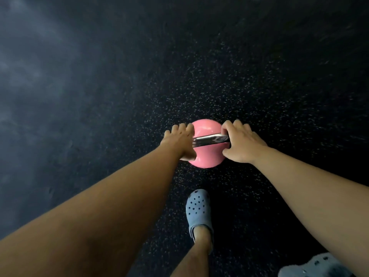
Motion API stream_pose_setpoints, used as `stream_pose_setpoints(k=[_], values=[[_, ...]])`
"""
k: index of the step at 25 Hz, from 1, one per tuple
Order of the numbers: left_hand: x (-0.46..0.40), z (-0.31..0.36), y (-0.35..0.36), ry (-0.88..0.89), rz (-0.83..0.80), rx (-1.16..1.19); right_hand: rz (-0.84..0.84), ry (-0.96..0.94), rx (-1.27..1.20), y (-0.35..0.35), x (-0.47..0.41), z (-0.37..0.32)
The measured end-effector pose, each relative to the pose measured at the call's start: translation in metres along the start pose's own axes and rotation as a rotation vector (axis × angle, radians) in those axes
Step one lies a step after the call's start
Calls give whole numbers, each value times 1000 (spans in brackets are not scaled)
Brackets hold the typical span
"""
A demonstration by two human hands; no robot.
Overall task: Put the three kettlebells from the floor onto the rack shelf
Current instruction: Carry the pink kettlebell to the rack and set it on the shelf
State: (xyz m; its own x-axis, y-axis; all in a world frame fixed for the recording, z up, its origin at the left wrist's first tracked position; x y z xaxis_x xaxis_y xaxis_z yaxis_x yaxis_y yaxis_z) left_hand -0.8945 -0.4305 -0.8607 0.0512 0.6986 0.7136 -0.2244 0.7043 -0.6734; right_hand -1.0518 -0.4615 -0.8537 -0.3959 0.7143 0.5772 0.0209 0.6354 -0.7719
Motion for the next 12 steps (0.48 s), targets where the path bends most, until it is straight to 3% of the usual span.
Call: stream_pose_setpoints(k=[5, 8, 12], values=[[-27, -13, 27, 62, 2, 278, 38, -38, 100, 32, -36, -15], [-35, -14, 42, 117, -40, 273, 11, -78, -27, 44, -48, -14], [-25, -1, 49, 177, -140, 278, -132, -160, 48, 51, -40, -15]])
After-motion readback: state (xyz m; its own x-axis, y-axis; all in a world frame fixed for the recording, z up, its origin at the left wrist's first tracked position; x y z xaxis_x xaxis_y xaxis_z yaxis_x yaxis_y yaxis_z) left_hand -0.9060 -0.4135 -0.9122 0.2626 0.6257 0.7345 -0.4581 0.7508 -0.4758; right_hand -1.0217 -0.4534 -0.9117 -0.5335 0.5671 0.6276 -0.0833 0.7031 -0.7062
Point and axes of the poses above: each hand's wrist, its own x-axis away from the middle knuckle, its own y-axis out of the palm, z = x × y, the point moved 10 cm from there along -x, towards the middle knuckle, and after that the axes turned 8 degrees about x, right-handed, at the moved point
